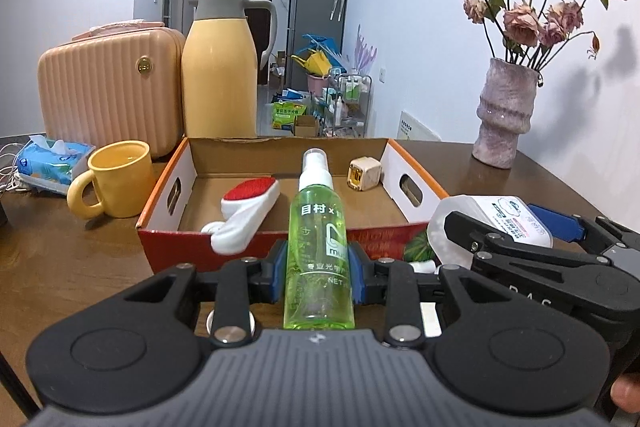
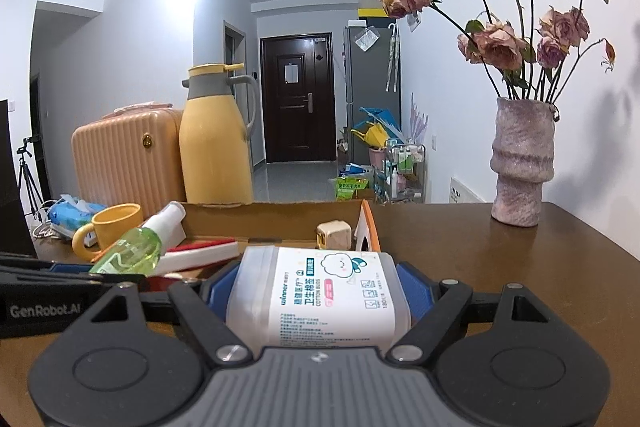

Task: Organize rigid objects
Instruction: 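Carry the green spray bottle and sanitizer bottle over the box with both tools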

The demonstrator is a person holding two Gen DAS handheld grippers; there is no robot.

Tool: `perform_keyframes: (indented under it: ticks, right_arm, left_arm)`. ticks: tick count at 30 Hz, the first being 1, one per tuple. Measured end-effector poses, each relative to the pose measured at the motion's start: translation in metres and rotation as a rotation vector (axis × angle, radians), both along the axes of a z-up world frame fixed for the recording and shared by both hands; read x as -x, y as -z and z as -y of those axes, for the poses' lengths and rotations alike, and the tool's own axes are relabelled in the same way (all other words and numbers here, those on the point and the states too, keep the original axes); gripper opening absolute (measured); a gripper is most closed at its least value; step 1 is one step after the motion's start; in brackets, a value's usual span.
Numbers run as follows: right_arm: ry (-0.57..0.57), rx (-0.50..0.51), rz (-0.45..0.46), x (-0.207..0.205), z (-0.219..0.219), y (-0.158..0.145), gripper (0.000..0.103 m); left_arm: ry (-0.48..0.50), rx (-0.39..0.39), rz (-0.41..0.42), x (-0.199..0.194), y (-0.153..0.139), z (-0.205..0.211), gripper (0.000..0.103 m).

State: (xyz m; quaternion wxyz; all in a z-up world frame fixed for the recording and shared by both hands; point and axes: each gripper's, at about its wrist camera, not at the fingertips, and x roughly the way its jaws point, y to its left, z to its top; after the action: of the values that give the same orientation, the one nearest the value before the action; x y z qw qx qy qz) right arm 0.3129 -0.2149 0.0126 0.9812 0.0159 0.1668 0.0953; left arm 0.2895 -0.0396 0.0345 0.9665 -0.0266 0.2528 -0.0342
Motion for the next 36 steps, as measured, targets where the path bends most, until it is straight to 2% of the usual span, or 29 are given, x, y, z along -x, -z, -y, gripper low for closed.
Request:
perform_keyframes:
  ticks: [21, 36]
  right_arm:
    - [0.01, -0.028, 0.002, -0.063, -0.012, -0.002, 0.081]
    - [0.016, -0.038, -0.015, -0.112, -0.017, 0.009, 0.081]
  left_arm:
    - [-0.039, 0.046, 0.029, -0.062, -0.009, -0.009, 0.032]
    - [-0.066, 0.065, -0.005, -0.11, 0.002, -0.017, 0.032]
